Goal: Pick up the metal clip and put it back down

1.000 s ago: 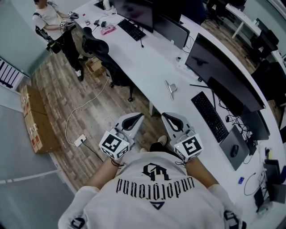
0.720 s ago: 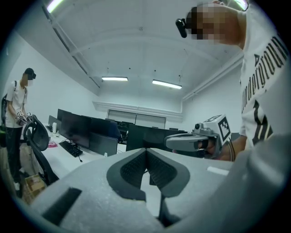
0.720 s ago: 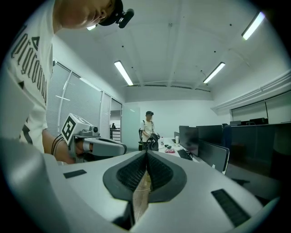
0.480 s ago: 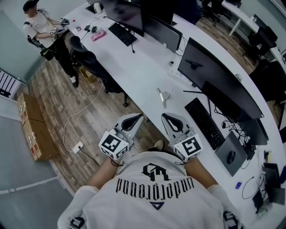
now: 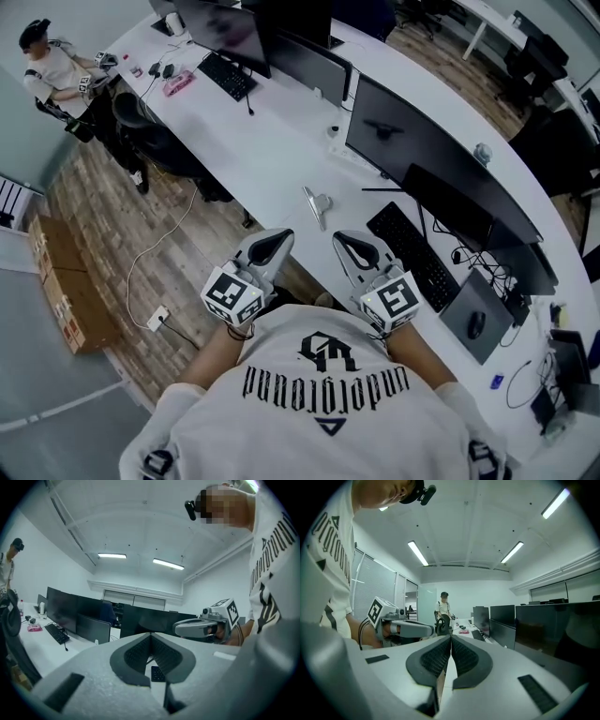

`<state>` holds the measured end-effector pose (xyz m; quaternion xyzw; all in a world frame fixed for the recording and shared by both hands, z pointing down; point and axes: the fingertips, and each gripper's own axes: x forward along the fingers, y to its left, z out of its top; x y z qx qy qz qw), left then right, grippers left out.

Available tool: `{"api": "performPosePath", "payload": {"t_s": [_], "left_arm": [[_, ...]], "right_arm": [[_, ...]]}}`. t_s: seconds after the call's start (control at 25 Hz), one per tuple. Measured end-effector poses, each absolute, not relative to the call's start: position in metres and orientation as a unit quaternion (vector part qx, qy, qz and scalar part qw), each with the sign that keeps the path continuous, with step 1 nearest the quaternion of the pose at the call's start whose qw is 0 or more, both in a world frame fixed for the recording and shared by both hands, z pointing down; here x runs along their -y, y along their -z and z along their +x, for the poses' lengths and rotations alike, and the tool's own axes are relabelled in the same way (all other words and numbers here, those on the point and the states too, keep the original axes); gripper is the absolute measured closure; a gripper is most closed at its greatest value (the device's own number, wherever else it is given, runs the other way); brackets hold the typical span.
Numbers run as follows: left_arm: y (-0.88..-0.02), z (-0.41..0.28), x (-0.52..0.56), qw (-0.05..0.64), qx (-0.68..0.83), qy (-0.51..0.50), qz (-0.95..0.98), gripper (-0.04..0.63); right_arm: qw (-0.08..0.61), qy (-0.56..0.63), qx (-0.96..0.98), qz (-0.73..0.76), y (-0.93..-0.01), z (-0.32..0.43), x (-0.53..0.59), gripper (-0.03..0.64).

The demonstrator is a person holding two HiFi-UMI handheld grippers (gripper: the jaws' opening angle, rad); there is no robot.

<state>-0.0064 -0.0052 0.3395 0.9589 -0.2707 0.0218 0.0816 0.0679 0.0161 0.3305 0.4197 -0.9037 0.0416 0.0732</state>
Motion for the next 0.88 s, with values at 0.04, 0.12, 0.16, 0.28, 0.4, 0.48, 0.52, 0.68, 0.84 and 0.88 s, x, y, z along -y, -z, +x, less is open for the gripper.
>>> {"api": "performPosePath", "payload": {"t_s": [0.04,0.12,0.16,0.28,0.4,0.48,0.52,0.68,0.84,0.88], "left_arm": [[-0.34,-0.005,0.01,0.081,0.269,-0.022,0.959,0.581],[-0.342,-0.002,0.022,0.083,0.267,-0.022,0.96,0.581],[-0.343,-0.001,0.029,0.084,0.265,-0.023,0.96,0.581],[-0.348,0.005,0.045,0.086,0.254,-0.027,0.963,0.581],[-0.351,0.009,0.061,0.082,0.241,-0.035,0.966,0.581],[-0.354,0.012,0.074,0.083,0.231,-0.04,0.969,0.581],[-0.355,0.013,0.08,0.085,0.226,-0.042,0.97,0.581],[-0.361,0.015,0.099,0.092,0.206,-0.051,0.973,0.581],[-0.366,0.012,0.117,0.092,0.189,-0.061,0.976,0.581],[-0.367,0.011,0.122,0.092,0.186,-0.062,0.976,0.581]], "right_arm": [[0.073,-0.044,0.902,0.422,-0.332,0.071,-0.013,0.601],[0.076,-0.047,0.9,0.427,-0.334,0.075,-0.006,0.601],[0.078,-0.048,0.898,0.43,-0.335,0.077,-0.001,0.601],[0.08,-0.051,0.891,0.443,-0.337,0.085,0.012,0.601],[0.083,-0.057,0.884,0.456,-0.339,0.09,0.024,0.601],[0.084,-0.06,0.881,0.462,-0.341,0.092,0.036,0.601],[0.083,-0.062,0.879,0.465,-0.342,0.093,0.042,0.601],[0.083,-0.072,0.871,0.479,-0.347,0.095,0.063,0.601],[0.084,-0.083,0.864,0.489,-0.356,0.091,0.085,0.601],[0.084,-0.086,0.863,0.491,-0.359,0.09,0.09,0.6]]}}
